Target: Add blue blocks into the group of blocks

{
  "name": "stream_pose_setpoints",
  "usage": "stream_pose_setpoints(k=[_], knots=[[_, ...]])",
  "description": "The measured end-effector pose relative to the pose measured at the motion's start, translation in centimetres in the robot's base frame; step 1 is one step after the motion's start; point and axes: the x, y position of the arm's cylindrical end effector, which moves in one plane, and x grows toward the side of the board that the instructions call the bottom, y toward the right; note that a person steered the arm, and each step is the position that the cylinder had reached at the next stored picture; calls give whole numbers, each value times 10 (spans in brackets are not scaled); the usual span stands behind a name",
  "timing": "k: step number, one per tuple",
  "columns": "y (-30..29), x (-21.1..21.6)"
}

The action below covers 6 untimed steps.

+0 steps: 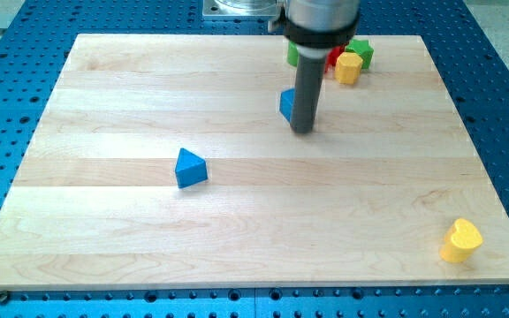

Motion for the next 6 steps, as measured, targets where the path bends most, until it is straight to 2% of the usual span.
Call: stream_pose_setpoints(k=[1,2,3,4,6], knots=[[0,-35],[-21,-14],[-60,-24],[-39,-51],[19,-51]])
